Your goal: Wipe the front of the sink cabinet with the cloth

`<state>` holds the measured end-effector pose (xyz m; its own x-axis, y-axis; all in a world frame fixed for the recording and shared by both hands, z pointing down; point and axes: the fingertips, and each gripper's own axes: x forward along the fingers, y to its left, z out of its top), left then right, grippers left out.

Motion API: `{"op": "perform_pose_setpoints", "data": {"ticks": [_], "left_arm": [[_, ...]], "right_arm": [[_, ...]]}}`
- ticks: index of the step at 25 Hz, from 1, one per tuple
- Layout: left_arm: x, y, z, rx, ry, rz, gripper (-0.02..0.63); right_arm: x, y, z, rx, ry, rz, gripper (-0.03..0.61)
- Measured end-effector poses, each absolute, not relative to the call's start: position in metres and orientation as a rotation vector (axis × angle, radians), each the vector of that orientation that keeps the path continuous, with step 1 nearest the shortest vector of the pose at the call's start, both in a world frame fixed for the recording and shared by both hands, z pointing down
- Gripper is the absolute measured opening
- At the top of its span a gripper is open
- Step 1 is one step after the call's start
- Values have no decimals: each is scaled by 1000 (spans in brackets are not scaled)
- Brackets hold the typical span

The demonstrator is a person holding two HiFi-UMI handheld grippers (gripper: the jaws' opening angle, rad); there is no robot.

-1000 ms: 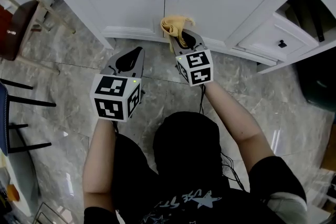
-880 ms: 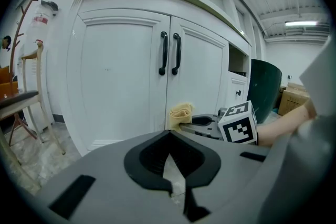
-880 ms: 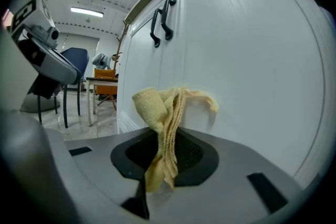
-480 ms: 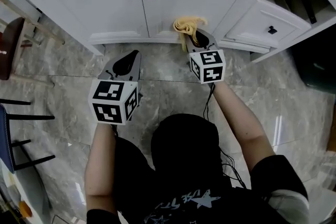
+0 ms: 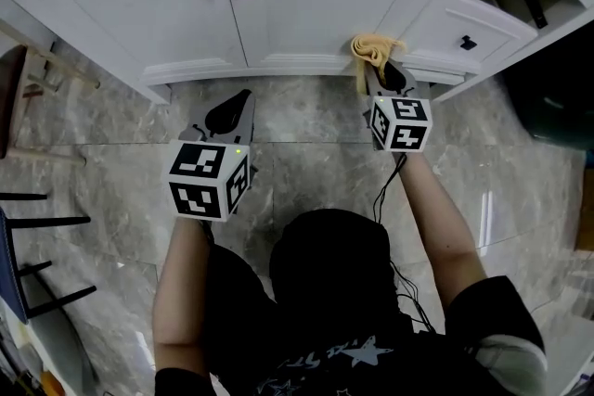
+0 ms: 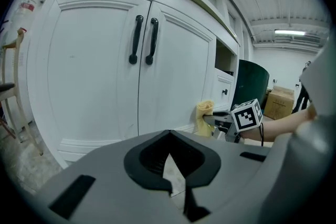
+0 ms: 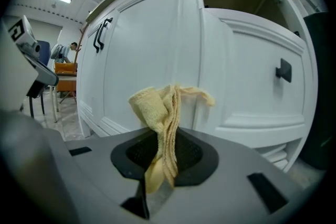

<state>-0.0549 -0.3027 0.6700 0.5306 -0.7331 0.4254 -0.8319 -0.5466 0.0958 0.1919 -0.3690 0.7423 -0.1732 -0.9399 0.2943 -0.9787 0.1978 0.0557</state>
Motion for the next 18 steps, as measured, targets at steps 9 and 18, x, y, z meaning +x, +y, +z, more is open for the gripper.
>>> {"op": "perform_pose_setpoints", "data": {"ticks": [9,18], "left_arm": [[-89,-314,676,2444,-1335,485,15],[-159,-287,643,2348,-1450,551,15]], "right_arm": [[187,-350,746,1824,-2106,181,84],[47,-346,700,1474,-2298,232,84]]}}
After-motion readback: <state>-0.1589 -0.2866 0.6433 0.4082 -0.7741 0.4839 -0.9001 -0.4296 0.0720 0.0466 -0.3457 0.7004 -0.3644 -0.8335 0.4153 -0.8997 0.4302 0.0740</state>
